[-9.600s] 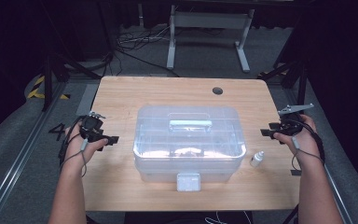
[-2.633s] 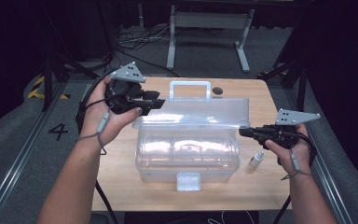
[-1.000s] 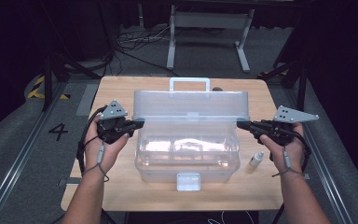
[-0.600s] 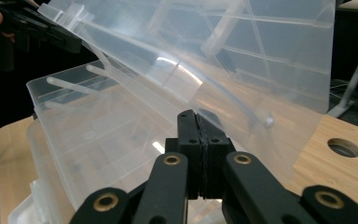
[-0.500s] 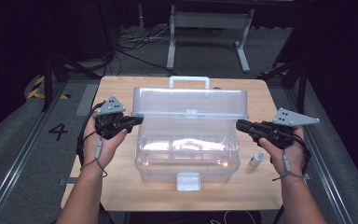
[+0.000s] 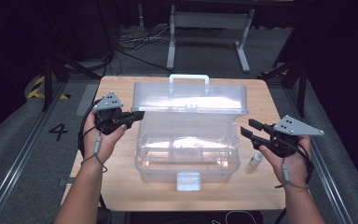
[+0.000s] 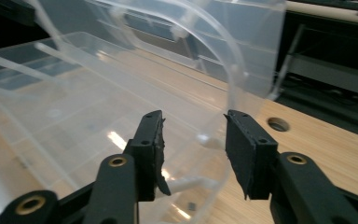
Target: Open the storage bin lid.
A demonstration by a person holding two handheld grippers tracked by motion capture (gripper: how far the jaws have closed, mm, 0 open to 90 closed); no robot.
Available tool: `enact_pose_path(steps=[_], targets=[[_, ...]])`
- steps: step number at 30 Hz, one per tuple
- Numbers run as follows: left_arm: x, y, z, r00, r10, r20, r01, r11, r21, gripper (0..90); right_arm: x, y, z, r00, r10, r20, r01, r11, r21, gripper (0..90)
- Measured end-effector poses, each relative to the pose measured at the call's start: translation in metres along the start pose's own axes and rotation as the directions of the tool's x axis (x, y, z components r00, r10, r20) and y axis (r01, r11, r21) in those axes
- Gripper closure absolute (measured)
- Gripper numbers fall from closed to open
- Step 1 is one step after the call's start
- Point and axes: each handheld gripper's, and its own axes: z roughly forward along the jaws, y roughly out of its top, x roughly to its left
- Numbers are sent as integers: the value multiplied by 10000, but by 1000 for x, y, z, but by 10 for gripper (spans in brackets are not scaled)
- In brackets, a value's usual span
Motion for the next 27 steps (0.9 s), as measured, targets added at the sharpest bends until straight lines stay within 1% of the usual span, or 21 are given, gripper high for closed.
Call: enact_pose_path(steps=[3, 5, 7, 8, 12, 17, 19, 22, 23, 25, 27], targets=[[0, 0, 1, 10000, -29, -19, 29, 10000, 10, 898, -4, 1, 2, 9991, 92, 417, -87, 9999, -117, 502], [0, 0, 1, 10000, -3, -47, 4, 10000, 31, 898, -7, 3, 5, 9980, 102, 620, -91, 9998, -186, 482], [0, 0, 2, 9999, 68, -94, -68, 9999, 93, 898, -9, 5, 8, 9968, 113, 788, -97, 9997, -202, 466], [0, 0, 3, 9999, 79, -101, -78, 9999, 104, 898, -9, 6, 10, 9967, 117, 799, -98, 9997, -243, 461], [0, 0, 3, 9999, 77, -79, -76, 9999, 107, 898, -9, 10, 20, 9953, 137, 964, -114, 9997, -237, 455], [1, 0, 3, 9999, 98, -46, -97, 9999, 102, 898, -8, 15, 35, 9907, 255, 1339, -198, 9988, -438, 455], [1, 0, 3, 9999, 97, -39, -96, 9999, 101, 898, -7, 17, 41, 9884, 225, 1502, -149, 9986, -515, 455], [1, 0, 3, 10000, 81, -11, -81, 9999, 119, 897, -6, 19, 49, 9827, 179, 1845, -81, 9985, -537, 457], [1, 0, 3, 9999, 104, -4, -104, 9998, 139, 897, -6, 19, 51, 9814, 203, 1911, -91, 9982, -596, 460], [1, 0, 4, 9999, 160, -5, -160, 9998, 149, 896, -8, 19, 54, 9811, 371, 1901, -240, 9972, -706, 469], [1, 0, 4, 9999, 112, 40, -112, 9998, 180, 897, -9, 19, 54, 9795, 501, 1950, -342, 9959, -841, 479]])
